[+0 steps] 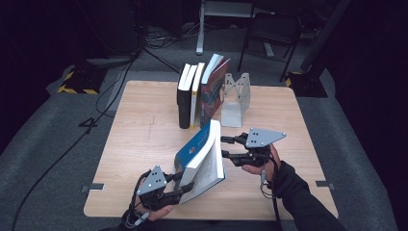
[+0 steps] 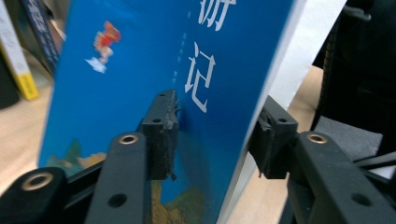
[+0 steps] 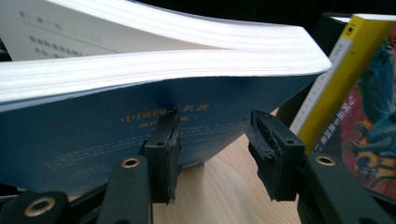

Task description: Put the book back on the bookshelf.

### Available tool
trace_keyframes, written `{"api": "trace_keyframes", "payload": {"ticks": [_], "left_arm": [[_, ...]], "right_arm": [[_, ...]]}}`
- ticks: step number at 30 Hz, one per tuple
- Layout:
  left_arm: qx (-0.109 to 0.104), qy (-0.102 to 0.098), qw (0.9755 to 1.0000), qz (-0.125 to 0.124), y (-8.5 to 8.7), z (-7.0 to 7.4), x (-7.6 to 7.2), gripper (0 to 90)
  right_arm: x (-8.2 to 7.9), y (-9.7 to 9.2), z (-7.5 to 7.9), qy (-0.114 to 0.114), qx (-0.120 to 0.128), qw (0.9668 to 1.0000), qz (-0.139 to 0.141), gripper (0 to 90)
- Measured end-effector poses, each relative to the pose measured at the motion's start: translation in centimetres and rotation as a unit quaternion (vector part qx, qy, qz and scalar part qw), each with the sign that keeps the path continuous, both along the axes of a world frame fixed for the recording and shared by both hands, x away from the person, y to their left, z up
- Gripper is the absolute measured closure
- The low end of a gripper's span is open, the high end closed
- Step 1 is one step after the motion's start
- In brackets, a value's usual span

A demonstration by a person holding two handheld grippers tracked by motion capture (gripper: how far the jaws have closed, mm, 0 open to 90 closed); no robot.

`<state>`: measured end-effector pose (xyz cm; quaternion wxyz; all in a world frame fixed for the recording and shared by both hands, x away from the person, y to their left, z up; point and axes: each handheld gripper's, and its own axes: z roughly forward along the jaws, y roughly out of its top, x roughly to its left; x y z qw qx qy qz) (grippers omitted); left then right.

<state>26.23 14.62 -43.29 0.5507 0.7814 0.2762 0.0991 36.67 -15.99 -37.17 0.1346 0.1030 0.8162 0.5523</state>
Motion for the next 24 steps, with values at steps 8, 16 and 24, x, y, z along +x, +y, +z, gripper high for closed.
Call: {"api": "trace_keyframes", "payload": {"ticks": [8,16,24], "left_arm": [[-0.015,0.008,0.998,-0.061,0.8,-0.3,1.9,60.6],[0.001,-0.028,0.9973,-0.068,2.4,0.4,4.5,60.6],[0.029,-0.04,0.9979,-0.04,3.2,0.7,4.1,56.9]], "right_arm": [[0.2,1.3,0.7,-0.006,-0.004,0.9999,0.015,54.5],[1.2,3.2,1.6,-0.018,-0.001,0.9996,0.022,55.3],[0.6,5.1,1.4,-0.037,-0.017,0.9991,0.009,50.3]]}}
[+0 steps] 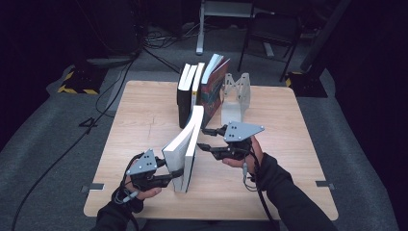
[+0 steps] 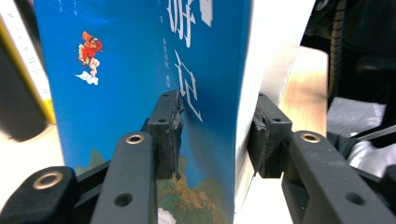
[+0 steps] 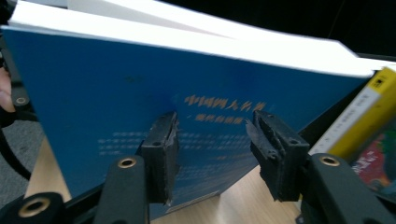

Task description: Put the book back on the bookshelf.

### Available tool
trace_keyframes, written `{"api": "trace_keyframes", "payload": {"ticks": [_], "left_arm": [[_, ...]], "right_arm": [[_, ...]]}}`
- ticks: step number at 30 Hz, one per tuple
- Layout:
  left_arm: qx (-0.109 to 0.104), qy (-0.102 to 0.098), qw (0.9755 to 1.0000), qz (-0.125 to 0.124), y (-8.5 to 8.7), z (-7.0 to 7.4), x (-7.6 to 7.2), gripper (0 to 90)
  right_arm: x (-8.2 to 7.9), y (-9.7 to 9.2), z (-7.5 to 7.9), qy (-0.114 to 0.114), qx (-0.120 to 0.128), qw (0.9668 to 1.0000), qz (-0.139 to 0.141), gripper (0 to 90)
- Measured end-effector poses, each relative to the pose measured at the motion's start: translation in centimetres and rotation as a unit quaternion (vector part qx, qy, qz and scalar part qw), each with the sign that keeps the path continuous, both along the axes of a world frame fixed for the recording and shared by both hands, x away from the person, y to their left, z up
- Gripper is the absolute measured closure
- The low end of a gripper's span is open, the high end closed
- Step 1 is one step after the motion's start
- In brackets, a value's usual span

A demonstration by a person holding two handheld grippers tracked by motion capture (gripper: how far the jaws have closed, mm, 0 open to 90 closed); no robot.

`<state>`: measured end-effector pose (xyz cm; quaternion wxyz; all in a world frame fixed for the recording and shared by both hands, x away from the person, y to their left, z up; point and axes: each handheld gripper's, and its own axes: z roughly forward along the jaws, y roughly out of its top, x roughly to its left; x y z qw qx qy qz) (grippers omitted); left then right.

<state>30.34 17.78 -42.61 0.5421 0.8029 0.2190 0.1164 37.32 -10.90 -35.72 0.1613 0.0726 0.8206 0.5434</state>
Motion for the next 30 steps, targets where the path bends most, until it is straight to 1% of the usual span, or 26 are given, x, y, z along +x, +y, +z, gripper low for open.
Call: {"api": "trace_keyframes", "payload": {"ticks": [1,2,4,6,7,8,10,12,13,14,15,16,17,18,19,20,21,22,23,24,25,26,27,28,29,30], "left_arm": [[0.014,-0.005,0.9999,0.006,-0.1,0.0,-0.4,54.1],[0.018,-0.007,0.9997,0.015,-0.3,0.0,-0.7,51.0],[0.026,-0.002,0.9994,0.024,-0.5,0.1,-1.3,44.4],[0.034,-0.004,0.9991,0.026,-0.7,0.1,-1.9,41.9],[0.042,-0.002,0.9987,0.028,-1.0,0.0,-2.3,39.7],[0.047,0.0,0.9985,0.029,-1.2,-0.2,-2.6,35.8],[0.059,0.009,0.9975,0.038,-1.9,-0.6,-3.1,29.3],[0.06,0.017,0.9971,0.044,-2.5,-1.0,-3.5,24.1],[0.066,0.02,0.9957,0.062,-3.1,-1.3,-3.7,23.1],[0.068,0.023,0.9951,0.068,-3.5,-1.5,-3.8,19.2],[0.071,0.027,0.9939,0.08,-4.0,-1.7,-3.9,14.8],[0.071,0.027,0.9939,0.08,-4.0,-1.7,-3.9,14.6],[0.073,0.026,0.9921,0.098,-4.5,-1.8,-4.1,14.6],[0.071,0.027,0.9896,0.122,-4.9,-2.0,-4.1,12.7],[0.065,0.03,0.9884,0.133,-5.1,-2.0,-4.1,13.8],[0.065,0.03,0.9884,0.133,-5.1,-2.0,-4.1,12.6],[0.056,0.032,0.9878,0.141,-5.3,-2.1,-4.0,12.6],[0.061,0.025,0.9845,0.162,-5.6,-2.2,-3.9,11.2],[0.057,0.025,0.9832,0.171,-5.8,-2.2,-3.8,11.5],[0.051,0.026,0.9822,0.179,-6.0,-2.2,-3.7,9.9],[0.05,0.022,0.98,0.191,-6.2,-2.3,-3.7,9.0],[0.049,0.017,0.9768,0.208,-6.5,-2.3,-3.6,9.6],[0.041,0.015,0.9753,0.217,-6.6,-2.3,-3.6,10.7],[0.04,0.011,0.9733,0.226,-6.6,-2.3,-3.5,11.4],[0.04,0.006,0.9711,0.235,-6.6,-2.3,-3.5,14.4],[0.029,0.005,0.9698,0.242,-6.5,-2.4,-3.4,18.3]], "right_arm": [[-0.2,0.1,-0.2,-0.003,-0.004,1.0,0.0,49.0],[-0.6,0.3,-0.4,-0.007,-0.011,0.9999,0.002,48.4],[-1.0,0.5,-0.9,-0.008,-0.018,0.9998,0.008,47.4],[-1.3,0.6,-1.4,-0.005,-0.023,0.9996,0.013,47.2],[-1.4,0.7,-1.6,-0.006,-0.024,0.9996,0.013,47.1],[-1.5,0.7,-1.8,-0.004,-0.025,0.9996,0.015,47.2],[-1.7,0.6,-2.3,0.001,-0.027,0.9995,0.016,46.5],[-1.7,0.6,-2.5,0.006,-0.027,0.9995,0.018,46.6],[-1.8,0.7,-2.6,0.004,-0.029,0.9994,0.017,46.6],[-1.9,0.8,-2.7,0.002,-0.03,0.9994,0.019,46.5],[-2.0,0.8,-2.8,0.002,-0.029,0.9994,0.019,46.5],[-2.1,0.9,-2.9,0.004,-0.027,0.9995,0.018,46.5],[-2.1,0.9,-2.9,0.004,-0.027,0.9995,0.018,46.5],[-2.2,1.1,-3.0,0.005,-0.025,0.9995,0.018,46.2],[-2.2,1.1,-3.1,0.006,-0.023,0.9996,0.018,46.2],[-2.2,1.1,-3.1,0.006,-0.023,0.9996,0.018,46.2],[-2.2,1.2,-3.1,0.007,-0.022,0.9996,0.018,46.2],[-2.2,1.3,-3.2,0.006,-0.02,0.9996,0.017,45.7],[-2.2,1.5,-3.2,0.008,-0.017,0.9997,0.016,45.5],[-2.2,1.6,-3.2,0.006,-0.016,0.9997,0.015,45.4],[-2.3,1.7,-3.3,0.004,-0.016,0.9998,0.015,45.1],[-2.3,1.8,-3.3,0.004,-0.013,0.9998,0.013,45.0],[-2.3,1.9,-3.4,0.004,-0.011,0.9999,0.013,45.0],[-2.3,2.0,-3.4,0.005,-0.009,0.9999,0.012,44.6],[-2.3,2.1,-3.5,0.004,-0.006,0.9999,0.011,43.9],[-2.3,2.1,-3.5,0.005,-0.005,0.9999,0.01,43.3]]}}
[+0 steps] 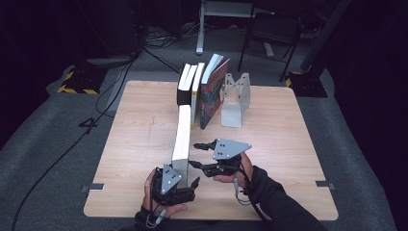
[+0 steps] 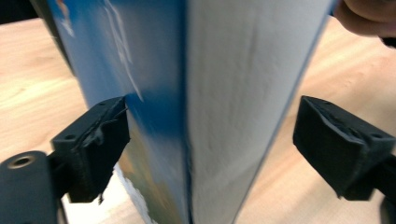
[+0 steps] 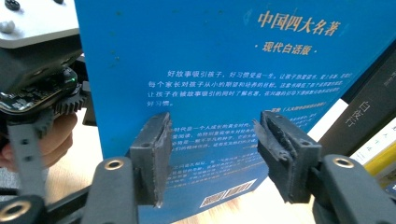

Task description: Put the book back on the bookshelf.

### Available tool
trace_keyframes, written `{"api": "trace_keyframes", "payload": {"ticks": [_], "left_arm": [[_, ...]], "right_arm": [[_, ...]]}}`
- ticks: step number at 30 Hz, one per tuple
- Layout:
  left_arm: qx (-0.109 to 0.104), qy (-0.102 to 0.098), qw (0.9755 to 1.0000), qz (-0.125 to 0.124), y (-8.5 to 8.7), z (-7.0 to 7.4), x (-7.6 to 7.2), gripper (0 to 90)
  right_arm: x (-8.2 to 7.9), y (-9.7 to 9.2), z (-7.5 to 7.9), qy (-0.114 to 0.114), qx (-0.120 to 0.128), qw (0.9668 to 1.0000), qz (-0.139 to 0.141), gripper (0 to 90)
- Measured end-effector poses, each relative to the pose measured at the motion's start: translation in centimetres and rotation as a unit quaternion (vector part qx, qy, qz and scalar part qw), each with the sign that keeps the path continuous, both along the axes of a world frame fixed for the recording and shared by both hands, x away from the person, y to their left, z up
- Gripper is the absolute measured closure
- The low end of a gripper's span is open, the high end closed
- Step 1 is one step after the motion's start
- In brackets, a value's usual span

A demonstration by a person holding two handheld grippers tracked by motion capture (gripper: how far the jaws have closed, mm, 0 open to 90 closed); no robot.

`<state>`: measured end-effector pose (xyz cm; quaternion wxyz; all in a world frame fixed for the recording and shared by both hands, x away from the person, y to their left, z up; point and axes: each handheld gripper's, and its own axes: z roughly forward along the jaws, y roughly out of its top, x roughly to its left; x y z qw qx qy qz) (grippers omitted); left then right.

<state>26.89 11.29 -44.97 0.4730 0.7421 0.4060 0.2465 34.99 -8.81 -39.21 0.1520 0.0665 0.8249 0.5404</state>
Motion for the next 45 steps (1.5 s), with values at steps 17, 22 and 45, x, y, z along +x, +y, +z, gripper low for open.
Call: {"api": "trace_keyframes", "payload": {"ticks": [17,22,45], "left_arm": [[-0.009,-0.017,0.9998,-0.009,4.1,0.4,0.6,57.6],[0.003,-0.023,0.9995,-0.019,5.1,0.5,1.1,56.5],[-0.062,-0.035,0.9971,-0.029,6.6,1.9,3.4,58.5]], "right_arm": [[1.1,-9.8,-3.7,0.045,-0.069,0.9934,-0.08,34.6],[1.0,-16.7,-6.2,0.069,-0.097,0.9847,-0.127,32.4],[0.1,-23.0,-10.8,0.147,-0.125,0.9605,-0.2,31.0]]}}
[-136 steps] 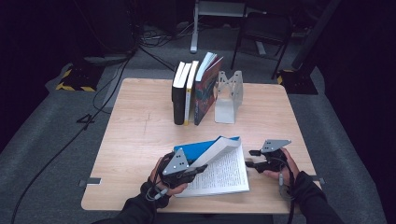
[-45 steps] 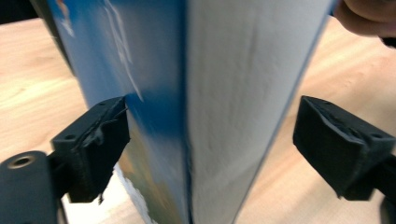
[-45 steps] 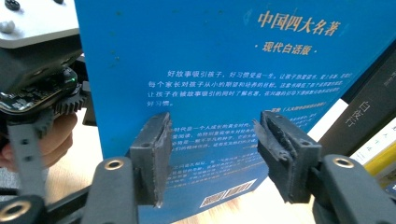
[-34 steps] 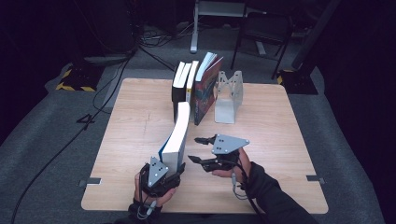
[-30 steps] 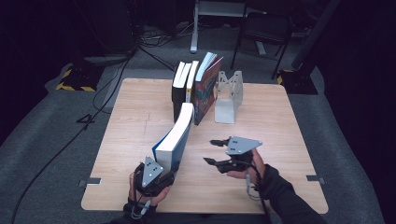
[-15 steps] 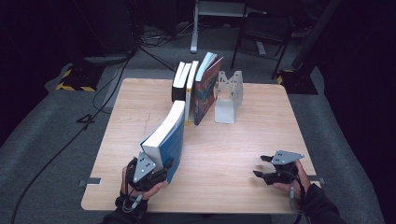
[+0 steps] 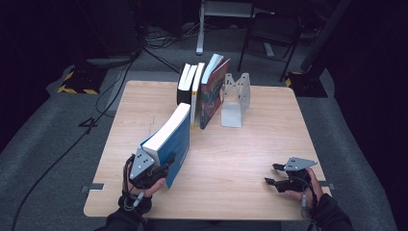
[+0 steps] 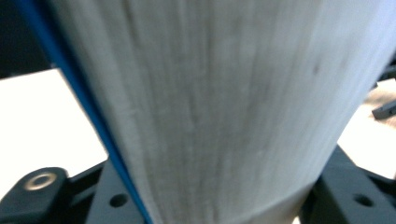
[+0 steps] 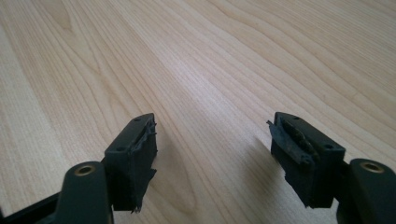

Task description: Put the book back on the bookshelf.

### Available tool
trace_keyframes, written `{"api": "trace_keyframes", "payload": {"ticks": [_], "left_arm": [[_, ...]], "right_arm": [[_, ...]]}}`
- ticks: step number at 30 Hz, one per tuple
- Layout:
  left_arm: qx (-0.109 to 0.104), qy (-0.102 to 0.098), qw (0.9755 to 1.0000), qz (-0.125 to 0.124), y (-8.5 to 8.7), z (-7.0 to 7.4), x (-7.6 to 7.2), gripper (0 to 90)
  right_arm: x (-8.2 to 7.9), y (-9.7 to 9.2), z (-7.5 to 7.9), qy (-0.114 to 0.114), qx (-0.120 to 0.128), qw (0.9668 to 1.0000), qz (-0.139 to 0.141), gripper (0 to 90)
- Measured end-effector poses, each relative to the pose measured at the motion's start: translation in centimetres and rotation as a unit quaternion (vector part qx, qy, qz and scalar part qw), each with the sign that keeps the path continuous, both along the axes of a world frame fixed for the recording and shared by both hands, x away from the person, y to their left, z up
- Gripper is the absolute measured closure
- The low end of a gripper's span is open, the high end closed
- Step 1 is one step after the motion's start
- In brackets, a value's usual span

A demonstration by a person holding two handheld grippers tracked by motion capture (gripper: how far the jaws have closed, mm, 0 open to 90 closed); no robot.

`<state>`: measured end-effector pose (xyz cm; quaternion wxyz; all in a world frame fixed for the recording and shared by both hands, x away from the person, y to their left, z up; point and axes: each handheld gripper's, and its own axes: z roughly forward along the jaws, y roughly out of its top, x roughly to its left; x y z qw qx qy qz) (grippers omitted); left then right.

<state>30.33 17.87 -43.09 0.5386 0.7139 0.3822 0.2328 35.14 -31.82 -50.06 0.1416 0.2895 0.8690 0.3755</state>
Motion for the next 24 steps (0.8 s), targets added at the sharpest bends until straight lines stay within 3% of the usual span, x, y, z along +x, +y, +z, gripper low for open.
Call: {"api": "trace_keyframes", "payload": {"ticks": [4,8,14,19,20,21,22,23,24], "left_arm": [[-0.016,0.008,0.9997,-0.015,0.0,0.0,0.4,59.8],[-0.02,0.015,0.9987,-0.044,-1.5,0.1,1.1,59.8],[-0.023,0.018,0.9939,-0.106,-5.2,0.1,2.0,59.7],[-0.026,0.024,0.9829,-0.181,-9.0,0.1,2.6,59.7],[-0.026,0.024,0.9829,-0.181,-9.0,0.1,2.6,59.6],[-0.024,0.023,0.9775,-0.208,-10.2,0.1,2.6,59.5],[-0.023,0.023,0.9748,-0.221,-10.7,0.2,2.6,59.5],[-0.023,0.023,0.9748,-0.221,-10.7,0.2,2.6,59.5],[-0.025,0.026,0.9723,-0.231,-11.4,0.2,2.5,59.5]], "right_arm": [[-0.1,0.0,0.2,-0.004,0.004,1.0,-0.003,31.2],[0.0,-0.4,0.5,-0.011,0.012,0.9998,-0.012,31.4],[0.0,-0.5,0.7,-0.015,0.013,0.9997,-0.012,31.4],[0.0,-0.8,0.9,-0.02,0.021,0.9995,-0.013,31.4],[0.0,-0.8,1.0,-0.021,0.021,0.9995,-0.011,31.4],[0.0,-0.9,1.0,-0.021,0.023,0.9995,-0.011,31.4],[-0.1,-0.9,1.0,-0.021,0.023,0.9994,-0.01,31.4],[-0.1,-0.9,1.0,-0.021,0.023,0.9994,-0.01,31.4],[-0.1,-0.9,1.1,-0.023,0.024,0.9994,-0.009,31.4]]}}
